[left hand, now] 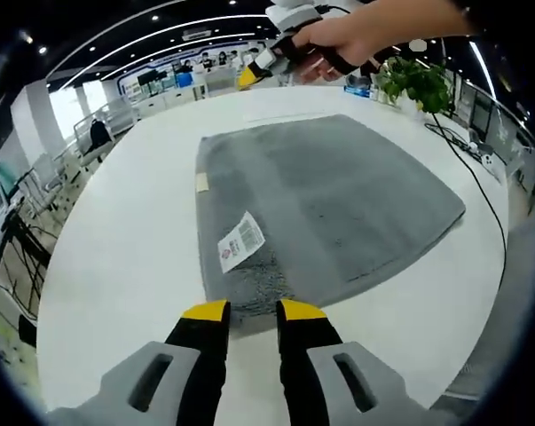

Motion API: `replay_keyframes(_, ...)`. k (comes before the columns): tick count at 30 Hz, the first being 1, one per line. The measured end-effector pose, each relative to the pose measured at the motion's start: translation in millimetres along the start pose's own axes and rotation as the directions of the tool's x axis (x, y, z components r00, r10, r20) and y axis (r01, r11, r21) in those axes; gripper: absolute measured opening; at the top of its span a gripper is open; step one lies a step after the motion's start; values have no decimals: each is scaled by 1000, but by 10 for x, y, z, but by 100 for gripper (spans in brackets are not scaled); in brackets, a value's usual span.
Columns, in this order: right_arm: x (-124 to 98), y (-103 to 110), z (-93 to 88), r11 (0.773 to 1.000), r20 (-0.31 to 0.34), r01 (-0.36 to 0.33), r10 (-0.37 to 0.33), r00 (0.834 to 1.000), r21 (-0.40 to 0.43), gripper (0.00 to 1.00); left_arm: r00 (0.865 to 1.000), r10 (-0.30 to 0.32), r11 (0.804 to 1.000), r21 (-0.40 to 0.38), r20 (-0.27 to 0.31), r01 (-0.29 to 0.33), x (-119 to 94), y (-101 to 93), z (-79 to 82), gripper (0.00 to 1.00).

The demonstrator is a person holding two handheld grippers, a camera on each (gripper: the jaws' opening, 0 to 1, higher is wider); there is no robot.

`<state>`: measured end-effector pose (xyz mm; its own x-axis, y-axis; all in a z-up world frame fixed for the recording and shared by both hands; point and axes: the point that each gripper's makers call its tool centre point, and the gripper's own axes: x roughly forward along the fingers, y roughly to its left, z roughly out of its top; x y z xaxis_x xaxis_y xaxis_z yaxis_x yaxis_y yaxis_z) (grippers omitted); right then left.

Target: Fold the towel on the table until its edges align and the towel forms a compact rectangular stack.

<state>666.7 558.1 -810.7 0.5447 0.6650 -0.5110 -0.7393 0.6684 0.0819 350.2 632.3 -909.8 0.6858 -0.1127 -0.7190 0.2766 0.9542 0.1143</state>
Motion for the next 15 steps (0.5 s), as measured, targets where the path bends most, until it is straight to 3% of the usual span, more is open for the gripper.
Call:
replay_keyframes(3, -82, -49, 18, 1000, 3, 5, -5, 1000, 1, 11, 1000, 1, 1000, -16, -12, -1, -19, 9, 39, 22)
replay_keyframes(5, -99, -99, 12, 1000, 5, 8, -8, 1000, 7, 13, 1000, 7, 1000, 5, 25, -7, -38, -15, 161, 22)
replay_keyframes(15, -414, -327, -11, 999, 15, 37, -37, 999, 26, 21, 996, -39, 999, 40, 85, 36, -78, -357, 497, 22)
